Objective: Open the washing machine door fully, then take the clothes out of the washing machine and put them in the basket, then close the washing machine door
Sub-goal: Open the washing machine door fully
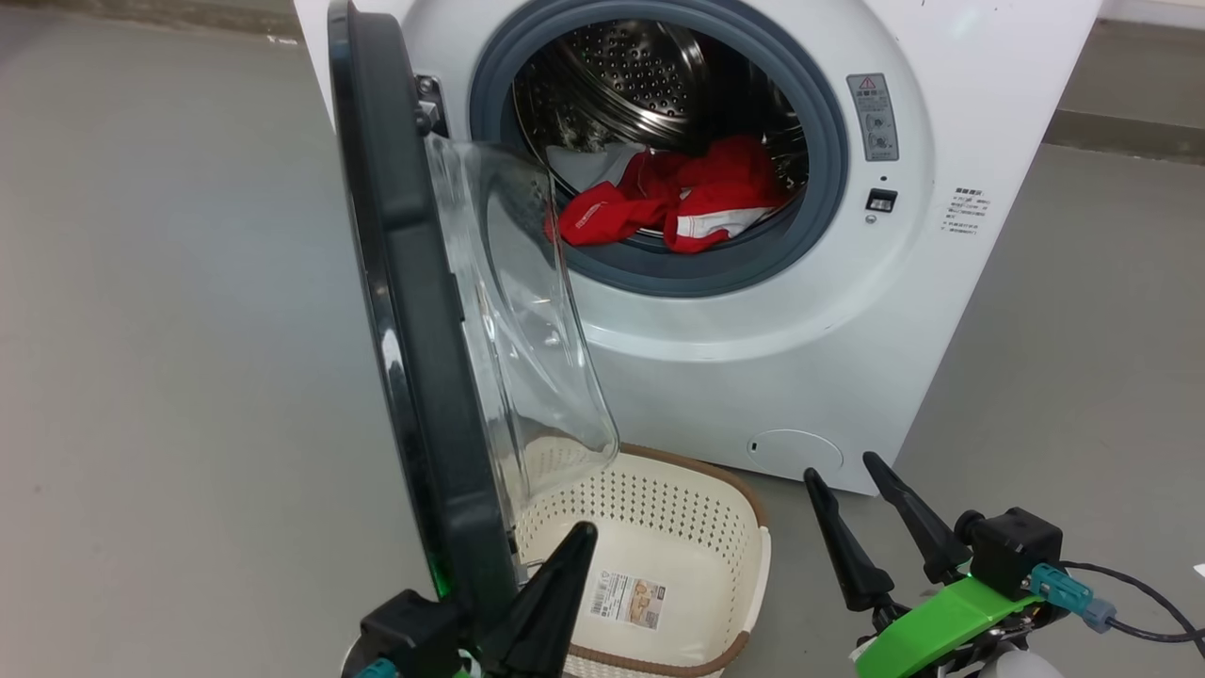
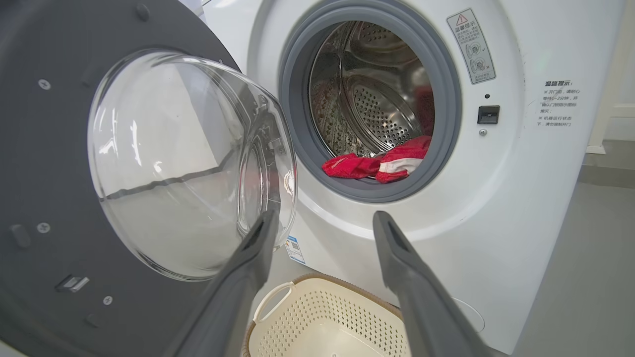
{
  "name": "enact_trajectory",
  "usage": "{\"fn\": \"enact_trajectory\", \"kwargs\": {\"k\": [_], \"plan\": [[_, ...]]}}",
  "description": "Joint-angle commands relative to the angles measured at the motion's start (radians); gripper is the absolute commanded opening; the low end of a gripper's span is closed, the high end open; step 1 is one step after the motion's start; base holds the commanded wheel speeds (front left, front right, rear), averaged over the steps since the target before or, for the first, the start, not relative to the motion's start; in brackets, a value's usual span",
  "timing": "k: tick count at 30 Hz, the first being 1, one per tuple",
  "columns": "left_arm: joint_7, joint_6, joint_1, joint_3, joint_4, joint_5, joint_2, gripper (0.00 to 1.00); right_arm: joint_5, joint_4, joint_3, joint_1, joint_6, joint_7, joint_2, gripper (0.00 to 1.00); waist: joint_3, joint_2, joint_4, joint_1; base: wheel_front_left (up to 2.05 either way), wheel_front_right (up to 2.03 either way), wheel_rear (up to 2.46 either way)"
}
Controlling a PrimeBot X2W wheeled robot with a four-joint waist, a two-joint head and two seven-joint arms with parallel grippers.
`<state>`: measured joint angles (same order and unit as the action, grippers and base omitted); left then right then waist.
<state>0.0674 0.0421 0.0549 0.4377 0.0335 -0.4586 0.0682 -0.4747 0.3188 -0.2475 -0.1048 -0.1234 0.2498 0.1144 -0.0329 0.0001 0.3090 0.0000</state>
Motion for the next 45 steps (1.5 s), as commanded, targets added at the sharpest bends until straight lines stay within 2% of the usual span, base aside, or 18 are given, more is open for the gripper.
{"fn": "enact_trajectory", "kwargs": {"k": [1, 9, 21, 34, 45], "plan": [[0.004, -0.015, 0.014, -0.034, -0.003, -0.005, -0.007, 0.00, -0.003, -0.019, -0.026, -0.037, -0.007, 0.012, 0.005, 1.00, 0.001, -0.0001, -0.001, 0.0000, 0.00, 0.00, 0.00], [0.039, -0.061, 0.024, -0.094, -0.066, -0.027, -0.004, 0.00, -0.008, -0.010, -0.029, -0.038, -0.007, 0.012, 0.006, 1.00, 0.007, -0.0001, 0.008, 0.0000, 0.00, 0.00, 0.00], [0.053, -0.112, -0.021, -0.192, -0.051, -0.046, 0.064, 0.00, -0.017, 0.004, -0.041, -0.042, -0.007, 0.012, 0.003, 1.00, 0.010, -0.0001, 0.041, 0.0000, 0.00, 0.00, 0.00], [0.014, -0.158, 0.009, -0.339, -0.069, -0.078, 0.190, 0.00, -0.021, 0.009, -0.042, -0.049, -0.007, 0.012, -0.004, 1.00, 0.025, -0.0001, 0.086, 0.0000, 0.00, 0.00, 0.00], [-0.012, -0.139, 0.147, -0.435, -0.239, -0.109, 0.314, 0.00, -0.014, 0.011, -0.039, -0.074, -0.007, 0.012, -0.011, 1.00, 0.075, -0.0001, 0.110, 0.0000, 0.00, 0.00, 0.00]]}}
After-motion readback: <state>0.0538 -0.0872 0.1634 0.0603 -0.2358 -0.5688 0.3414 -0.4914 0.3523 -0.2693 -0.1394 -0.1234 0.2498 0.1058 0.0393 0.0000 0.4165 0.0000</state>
